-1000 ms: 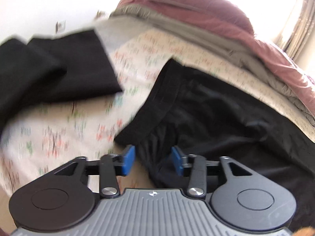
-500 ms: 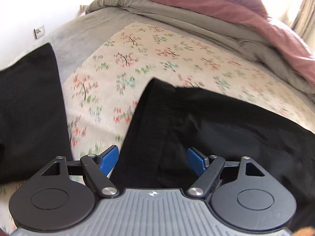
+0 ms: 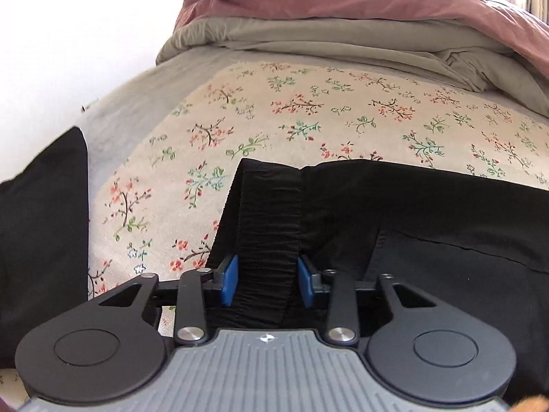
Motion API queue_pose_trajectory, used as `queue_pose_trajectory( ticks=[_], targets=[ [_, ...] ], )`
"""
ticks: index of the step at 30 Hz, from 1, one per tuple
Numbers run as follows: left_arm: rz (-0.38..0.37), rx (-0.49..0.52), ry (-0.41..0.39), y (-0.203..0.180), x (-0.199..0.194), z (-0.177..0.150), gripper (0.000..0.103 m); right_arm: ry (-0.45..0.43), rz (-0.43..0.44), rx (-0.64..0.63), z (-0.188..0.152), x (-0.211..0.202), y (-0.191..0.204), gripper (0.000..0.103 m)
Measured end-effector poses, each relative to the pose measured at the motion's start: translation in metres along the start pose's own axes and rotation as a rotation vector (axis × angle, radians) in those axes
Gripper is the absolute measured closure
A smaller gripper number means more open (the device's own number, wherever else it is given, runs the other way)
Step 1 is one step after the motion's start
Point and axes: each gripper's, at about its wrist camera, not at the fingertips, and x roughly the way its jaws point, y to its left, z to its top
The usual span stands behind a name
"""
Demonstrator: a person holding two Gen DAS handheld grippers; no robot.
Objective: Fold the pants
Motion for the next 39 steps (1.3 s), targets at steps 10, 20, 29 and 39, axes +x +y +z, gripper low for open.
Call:
queue_pose_trajectory(
  ticks=[10, 20, 29, 39],
  targets=[
    [-0.051, 0.023, -0.027, 0.006, -0.01, 0.012, 0.057, -0.057, -0.041, -0.022, 0.011, -0.013, -0.008, 0.101],
    [-0.139, -0.088, -0.058, 0.034, -0.011, 0.042, 0.003, -0.111, -0.014, -0.167, 0.033, -0.014, -0.004, 0.024],
    [-0.113, -0.022, 0.059, 0.006, 0.043, 0.048, 0.0, -0.06, 0.133, -0.296, 0.082, 0.03, 0.071, 0.024],
    [-0.086, 0.13, -0.025, -0.024, 0.037, 0.043, 0.046, -0.084, 0.082, -0.226, 0.101, 0.089, 0.1, 0.027]
  ],
)
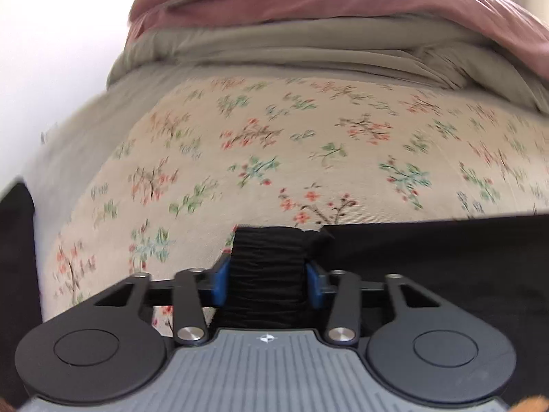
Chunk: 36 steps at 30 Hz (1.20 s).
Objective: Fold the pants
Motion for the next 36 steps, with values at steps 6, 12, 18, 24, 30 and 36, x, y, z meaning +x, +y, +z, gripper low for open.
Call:
queue_pose_trajectory(
  ticks=[6, 12, 18, 24, 30, 36],
  targets=[
    [0.009, -0.009, -0.067, 0.0, -0.018, 0.002, 0.051, -0.075, -0.038, -0.024, -0.003, -0.017, 0.013, 0.103],
    [-0.058, -0.078, -0.216, 0.02, -0.069, 0.009, 0.051, -0.236, -0.026, -0.017, 0.016, -0.09, 0.003, 0.103],
    [-0.167, -0.181, -0.395, 0.062, -0.144, -0.026, 0.052, -0.503, 0.073, 0.018, 0.001, -0.224, -0.032, 0.103],
    [-0.253, -0.183, -0.444, 0.088, -0.194, -0.13, 0.052, -0.53, 0.12, 0.001, -0.115, -0.308, -0.094, 0.103],
    [-0.262, -0.092, -0.256, 0.094, -0.185, -0.193, 0.043, -0.276, 0.1, 0.041, -0.234, -0.289, -0.134, 0.102],
    [-0.271, -0.136, -0.229, 0.121, -0.208, -0.212, 0.023, -0.158, 0.029, 0.078, -0.285, -0.295, -0.136, 0.081]
  ],
)
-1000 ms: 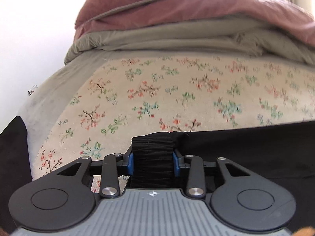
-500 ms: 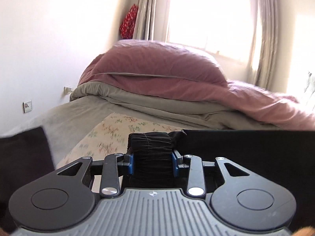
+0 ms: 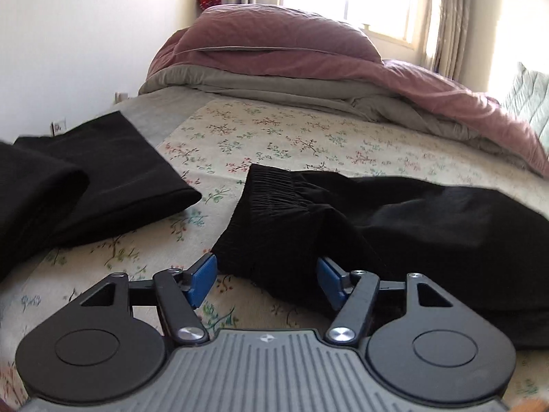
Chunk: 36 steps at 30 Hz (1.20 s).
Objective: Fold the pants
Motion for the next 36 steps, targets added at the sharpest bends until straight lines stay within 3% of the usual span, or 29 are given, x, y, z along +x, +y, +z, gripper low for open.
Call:
queue_pose_trajectory(
  ticks=[1, 3, 5, 8, 11, 14, 19, 24, 26, 28, 34, 35, 36],
  targets=[
    [-0.005, -0.032, -0.007, 0.005, -0.005, 0.001, 0.023, -0.006, 0.003, 0.029, 0.001, -0.005, -0.003, 0.075],
    [-0.025, -0.127, -0.025, 0.015, -0.016, 0.001, 0.023, -0.033, 0.005, 0.101, 0.003, -0.016, -0.013, 0.047],
    [-0.073, -0.243, -0.029, 0.024, -0.023, -0.002, 0.022, -0.052, 0.008, 0.184, 0.003, -0.028, -0.02, 0.031],
    [-0.13, -0.331, -0.039, 0.017, -0.03, -0.005, 0.014, -0.053, 0.042, 0.318, -0.006, -0.039, -0.026, 0.028],
    [-0.14, -0.28, -0.047, -0.011, -0.027, 0.001, 0.006, -0.037, 0.099, 0.443, -0.016, -0.045, -0.025, 0.028],
    [-0.095, -0.28, 0.004, -0.035, -0.001, 0.013, 0.003, -0.002, 0.169, 0.484, -0.022, -0.043, -0.01, 0.028],
    [-0.021, -0.39, 0.058, -0.047, 0.038, 0.022, 0.004, 0.075, 0.163, 0.511, -0.022, -0.026, 0.01, 0.025],
    [-0.01, -0.612, 0.148, -0.028, 0.059, 0.019, 0.034, 0.127, 0.171, 0.598, -0.021, -0.015, 0.008, 0.025],
    [0.007, -0.614, 0.139, -0.025, 0.057, 0.02, 0.065, 0.139, 0.164, 0.627, -0.022, -0.013, 0.004, 0.025],
    [0.029, -0.578, 0.157, -0.024, 0.06, 0.022, 0.084, 0.135, 0.172, 0.655, -0.023, -0.011, -0.001, 0.025],
    [0.017, -0.533, 0.141, -0.019, 0.062, 0.03, 0.089, 0.165, 0.101, 0.667, -0.018, 0.008, -0.001, 0.026],
    [0.018, -0.524, 0.134, -0.018, 0.059, 0.031, 0.089, 0.166, 0.095, 0.671, -0.019, 0.01, 0.0, 0.037],
    [0.019, -0.518, 0.128, -0.017, 0.057, 0.032, 0.09, 0.157, 0.099, 0.661, -0.018, 0.009, 0.002, 0.066]
  ],
)
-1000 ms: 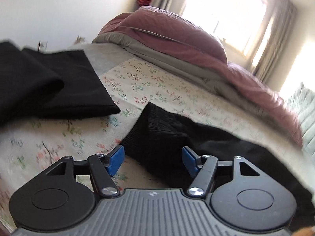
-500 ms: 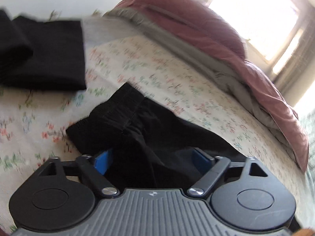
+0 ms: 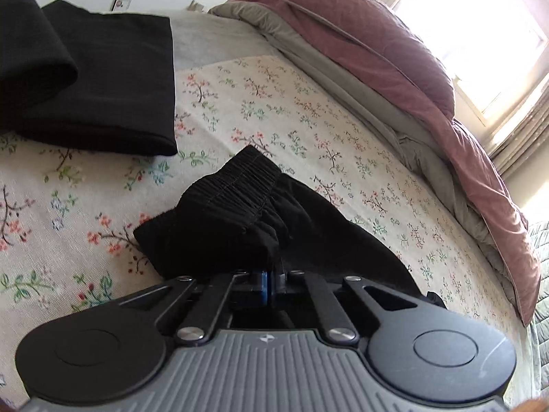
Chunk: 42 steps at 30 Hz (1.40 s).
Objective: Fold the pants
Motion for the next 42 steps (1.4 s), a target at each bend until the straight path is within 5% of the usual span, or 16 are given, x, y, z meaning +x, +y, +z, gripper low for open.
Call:
queue_pose_trajectory(
  ticks=[2, 3, 11, 18, 21, 23, 28, 34, 37, 39, 42],
  targets=[
    [-0.026, -0.008, -0.024, 0.004, -0.006, 0.003, 0.09, -0.017, 0.006, -0.013, 0.0, -0.004, 0.002, 0.101],
    [-0.039, -0.01, -0.031, 0.007, -0.01, 0.003, 0.09, -0.037, 0.029, -0.004, 0.001, -0.009, 0.001, 0.102],
    [-0.016, 0.129, 0.002, 0.027, -0.014, -0.024, 0.089, -0.049, -0.008, -0.104, 0.001, -0.025, -0.032, 0.103],
    [0.088, 0.332, -0.045, 0.008, -0.027, -0.031, 0.085, -0.088, -0.01, -0.165, -0.002, -0.038, -0.035, 0.103],
    [0.078, 0.363, -0.014, 0.011, -0.025, -0.033, 0.072, -0.098, -0.037, -0.2, -0.002, -0.044, -0.038, 0.103],
    [0.074, 0.366, -0.009, 0.014, -0.028, -0.032, 0.051, -0.085, -0.082, -0.253, -0.006, -0.041, -0.037, 0.103],
    [0.065, 0.304, -0.035, 0.027, -0.04, -0.019, 0.041, -0.092, -0.107, -0.301, -0.01, -0.045, -0.034, 0.102],
    [0.091, 0.272, -0.097, 0.023, -0.063, -0.007, 0.041, -0.086, -0.191, -0.341, -0.007, -0.037, -0.028, 0.088],
    [0.09, 0.305, -0.157, 0.005, -0.077, -0.003, 0.04, -0.119, -0.201, -0.387, -0.006, -0.044, -0.02, 0.068],
    [0.05, 0.321, -0.173, -0.009, -0.082, 0.0, 0.035, -0.176, -0.22, -0.427, -0.005, -0.052, -0.009, 0.043],
    [-0.071, 0.322, -0.119, -0.027, -0.072, 0.0, 0.022, -0.258, -0.24, -0.493, 0.002, -0.058, 0.015, 0.039]
  ],
)
